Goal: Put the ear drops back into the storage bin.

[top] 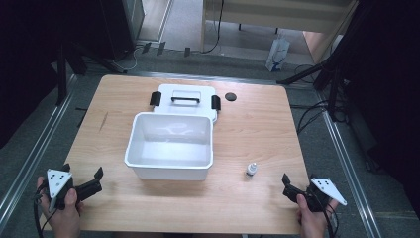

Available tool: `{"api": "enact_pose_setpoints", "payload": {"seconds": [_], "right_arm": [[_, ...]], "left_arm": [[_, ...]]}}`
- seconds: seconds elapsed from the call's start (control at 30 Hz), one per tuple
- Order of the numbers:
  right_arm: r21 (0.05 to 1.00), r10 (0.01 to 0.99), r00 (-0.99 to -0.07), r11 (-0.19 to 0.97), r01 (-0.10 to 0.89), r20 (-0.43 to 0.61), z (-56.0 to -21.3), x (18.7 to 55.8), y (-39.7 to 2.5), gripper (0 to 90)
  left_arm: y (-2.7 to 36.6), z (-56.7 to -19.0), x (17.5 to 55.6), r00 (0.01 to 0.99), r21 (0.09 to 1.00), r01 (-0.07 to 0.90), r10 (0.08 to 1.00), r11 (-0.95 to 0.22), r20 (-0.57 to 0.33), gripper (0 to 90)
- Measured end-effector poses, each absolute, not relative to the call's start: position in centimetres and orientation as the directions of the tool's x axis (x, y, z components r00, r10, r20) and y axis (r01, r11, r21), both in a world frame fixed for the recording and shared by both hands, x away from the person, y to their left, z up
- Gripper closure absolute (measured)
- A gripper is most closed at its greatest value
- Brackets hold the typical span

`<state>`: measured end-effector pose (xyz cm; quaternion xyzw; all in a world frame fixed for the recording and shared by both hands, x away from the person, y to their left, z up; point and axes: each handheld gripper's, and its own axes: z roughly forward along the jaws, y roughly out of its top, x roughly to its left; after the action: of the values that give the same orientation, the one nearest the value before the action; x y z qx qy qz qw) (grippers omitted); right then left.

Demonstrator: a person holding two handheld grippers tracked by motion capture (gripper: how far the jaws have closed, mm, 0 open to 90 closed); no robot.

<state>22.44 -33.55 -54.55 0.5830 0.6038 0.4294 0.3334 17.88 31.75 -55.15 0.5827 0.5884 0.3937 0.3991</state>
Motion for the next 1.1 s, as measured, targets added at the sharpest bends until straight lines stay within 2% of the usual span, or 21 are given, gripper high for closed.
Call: {"api": "enact_pose_setpoints", "payload": {"seconds": [0.3,0.57,0.83,0.93,1.0,1.1], "right_arm": [[0.886,0.988,-0.088,-0.074,0.458,0.128,-54.3,22.8,-34.2,0.0],[0.848,0.986,-0.167,0.089,0.522,-0.001,-52.4,22.9,-33.6,2.1],[0.807,0.978,-0.2,0.17,0.566,-0.066,-50.0,23.8,-33.4,3.9],[0.781,0.969,-0.237,0.198,0.593,-0.066,-49.4,24.3,-33.1,6.0],[0.745,0.949,-0.311,0.245,0.621,-0.053,-48.8,24.9,-32.7,6.9],[0.712,0.933,-0.358,0.28,0.644,-0.043,-48.4,25.4,-32.4,7.7]], "left_arm": [[31.7,-55.1,17.9,-0.008,0.925,0.379,1.0,0.008,-0.006,0.5],[31.6,-55.1,18.1,-0.001,0.921,0.389,1.0,0.004,-0.003,0.5],[31.6,-55.1,18.2,-0.002,0.919,0.395,1.0,0.001,0.0,0.5],[31.5,-55.1,18.2,0.004,0.92,0.391,1.0,-0.001,0.0,0.4],[31.4,-55.1,18.2,0.007,0.92,0.391,1.0,-0.011,0.009,0.5],[31.4,-55.1,18.2,0.008,0.922,0.387,1.0,-0.013,0.011,0.5]]}}
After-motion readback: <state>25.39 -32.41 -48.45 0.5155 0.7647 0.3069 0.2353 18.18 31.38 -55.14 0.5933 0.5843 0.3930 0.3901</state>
